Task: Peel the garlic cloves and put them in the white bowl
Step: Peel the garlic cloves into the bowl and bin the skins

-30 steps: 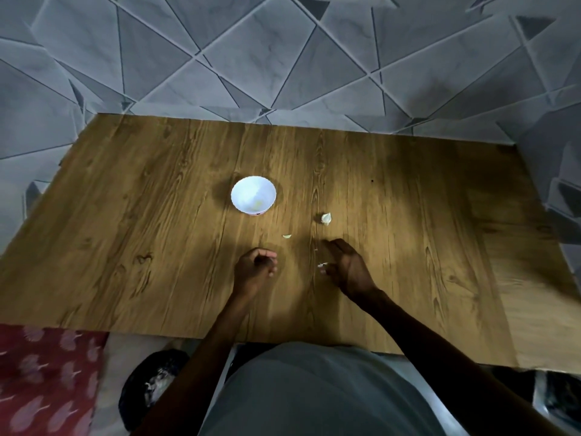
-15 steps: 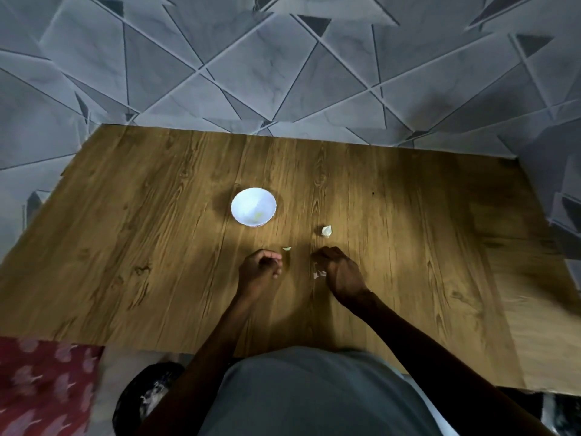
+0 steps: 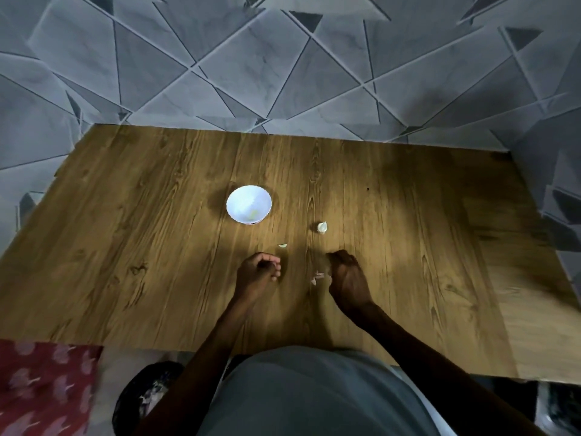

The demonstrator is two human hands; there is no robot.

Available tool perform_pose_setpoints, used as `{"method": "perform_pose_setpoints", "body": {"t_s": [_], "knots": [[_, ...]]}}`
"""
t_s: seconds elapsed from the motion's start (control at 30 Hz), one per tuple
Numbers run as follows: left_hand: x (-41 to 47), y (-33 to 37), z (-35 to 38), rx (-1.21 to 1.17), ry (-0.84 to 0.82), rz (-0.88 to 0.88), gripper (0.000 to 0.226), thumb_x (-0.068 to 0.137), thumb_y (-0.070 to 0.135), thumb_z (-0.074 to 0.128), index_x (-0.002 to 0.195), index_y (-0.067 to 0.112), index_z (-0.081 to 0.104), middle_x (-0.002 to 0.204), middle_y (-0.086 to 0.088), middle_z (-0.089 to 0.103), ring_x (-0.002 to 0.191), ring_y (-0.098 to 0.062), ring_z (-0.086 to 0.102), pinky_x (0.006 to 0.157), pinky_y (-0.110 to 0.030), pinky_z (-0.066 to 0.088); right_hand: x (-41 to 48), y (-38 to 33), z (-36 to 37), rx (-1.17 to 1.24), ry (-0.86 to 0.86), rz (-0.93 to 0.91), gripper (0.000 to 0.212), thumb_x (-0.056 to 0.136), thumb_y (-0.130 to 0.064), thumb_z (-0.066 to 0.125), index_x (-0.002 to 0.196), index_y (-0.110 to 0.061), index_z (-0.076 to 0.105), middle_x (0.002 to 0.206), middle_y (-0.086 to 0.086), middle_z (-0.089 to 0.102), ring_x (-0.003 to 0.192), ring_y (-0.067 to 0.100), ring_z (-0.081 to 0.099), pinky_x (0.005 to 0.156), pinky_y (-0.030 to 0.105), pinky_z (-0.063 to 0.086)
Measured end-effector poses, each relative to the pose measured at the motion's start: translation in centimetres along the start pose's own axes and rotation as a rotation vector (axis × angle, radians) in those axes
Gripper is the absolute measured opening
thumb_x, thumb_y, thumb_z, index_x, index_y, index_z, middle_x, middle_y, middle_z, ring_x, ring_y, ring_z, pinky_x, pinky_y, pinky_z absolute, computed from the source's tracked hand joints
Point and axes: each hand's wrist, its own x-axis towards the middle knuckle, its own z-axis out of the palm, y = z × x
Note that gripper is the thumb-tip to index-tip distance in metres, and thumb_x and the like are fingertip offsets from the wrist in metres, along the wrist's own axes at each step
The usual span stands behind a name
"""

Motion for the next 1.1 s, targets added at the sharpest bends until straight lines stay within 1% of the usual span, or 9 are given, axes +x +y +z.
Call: {"method": "perform_pose_setpoints", "body": {"t_s": [0.23, 0.43, 0.6, 0.7, 0.77, 0.87, 0.97, 1.03, 1.1], "knots": [[-0.2, 0.3, 0.5, -0.01, 0.023, -0.023, 0.019, 0.092, -0.001, 0.055, 0.087, 0.011, 0.068, 0.081, -0.008, 0.072, 0.07, -0.015, 0.067, 0.065, -0.026, 0.053, -0.4, -1.6, 0.4, -0.123, -0.121, 0.044, 0.049, 0.09, 0.003, 0.054, 0.138, -0.007, 0.05, 0.14, 0.012, 0.048, 0.122, 0.023, 0.05, 0.099, 0.03, 0.047], [0.0, 0.7, 0.2, -0.025, 0.016, -0.017, 0.018, 0.092, 0.0, 0.055, 0.089, 0.011, 0.068, 0.082, -0.009, 0.072, 0.072, -0.017, 0.067, 0.064, -0.023, 0.053, -0.1, -2.7, 1.1, -0.193, -0.126, 0.006, 0.032, 0.1, -0.022, 0.048, 0.13, -0.012, 0.056, 0.135, 0.009, 0.052, 0.115, 0.023, 0.052, 0.085, 0.031, 0.053], [-0.4, 0.7, 0.6, -0.035, -0.005, -0.038, 0.017, 0.093, 0.0, 0.055, 0.091, 0.009, 0.068, 0.088, -0.013, 0.071, 0.075, -0.018, 0.067, 0.068, -0.027, 0.054, -0.3, -2.7, 1.3, -0.27, -0.143, -0.119, 0.03, 0.101, -0.018, 0.045, 0.126, -0.009, 0.06, 0.133, 0.011, 0.055, 0.117, 0.028, 0.053, 0.085, 0.036, 0.053], [-0.6, 0.6, 0.9, 0.007, -0.007, -0.036, 0.015, 0.094, 0.002, 0.055, 0.092, 0.01, 0.068, 0.088, -0.01, 0.072, 0.073, -0.015, 0.067, 0.066, -0.023, 0.054, -0.2, -2.6, 1.2, -0.303, -0.136, -0.234, 0.019, 0.086, -0.015, 0.068, 0.103, -0.006, 0.069, 0.108, 0.015, 0.067, 0.097, 0.03, 0.064, 0.066, 0.036, 0.054], [-0.9, 0.6, 1.0, 0.049, -0.007, -0.01, 0.014, 0.094, 0.003, 0.056, 0.095, 0.009, 0.068, 0.087, -0.007, 0.072, 0.072, -0.012, 0.068, 0.063, -0.02, 0.053, 0.1, -2.2, 1.4, -0.309, -0.106, -0.278, 0.026, 0.066, -0.016, 0.086, 0.086, -0.008, 0.072, 0.088, 0.011, 0.069, 0.076, 0.026, 0.067, 0.052, 0.03, 0.052], [-1.1, 0.6, 0.9, 0.051, -0.001, -0.009, 0.014, 0.094, 0.003, 0.056, 0.098, 0.005, 0.069, 0.087, -0.009, 0.072, 0.072, -0.013, 0.068, 0.063, -0.019, 0.053, 0.7, -2.1, 2.0, -0.319, -0.092, -0.285, 0.03, 0.069, -0.019, 0.084, 0.094, -0.006, 0.072, 0.091, 0.013, 0.071, 0.079, 0.027, 0.067, 0.058, 0.032, 0.055], [-1.5, 1.2, 0.9, 0.029, -0.004, -0.04, 0.015, 0.095, 0.004, 0.055, 0.098, 0.006, 0.069, 0.089, -0.01, 0.072, 0.077, -0.016, 0.067, 0.065, -0.02, 0.053, 1.4, -2.7, 1.5, -0.078, -0.093, -0.081, 0.015, 0.089, -0.012, 0.066, 0.102, -0.007, 0.07, 0.101, 0.012, 0.07, 0.09, 0.026, 0.066, 0.074, 0.034, 0.055], [-1.7, 1.7, 1.3, -0.111, -0.001, -0.143, 0.016, 0.097, 0.007, 0.053, 0.092, 0.01, 0.068, 0.092, -0.012, 0.071, 0.079, -0.018, 0.066, 0.07, -0.024, 0.052, 2.2, -3.8, 0.3, 0.229, -0.029, 0.114, 0.013, 0.084, -0.005, 0.066, 0.079, -0.017, 0.07, 0.082, 0.002, 0.071, 0.072, 0.013, 0.066, 0.064, 0.027, 0.05], [-1.6, 2.5, 1.9, -0.336, -0.022, -0.336, 0.024, 0.101, 0.014, 0.048, 0.087, 0.012, 0.067, 0.085, -0.01, 0.071, 0.077, -0.019, 0.065, 0.073, -0.029, 0.052, 2.9, -5.4, -0.8, 0.427, 0.037, 0.119, 0.025, 0.075, 0.002, 0.067, 0.064, -0.021, 0.069, 0.068, -0.007, 0.07, 0.059, 0.004, 0.064, 0.057, 0.022, 0.049]]}}
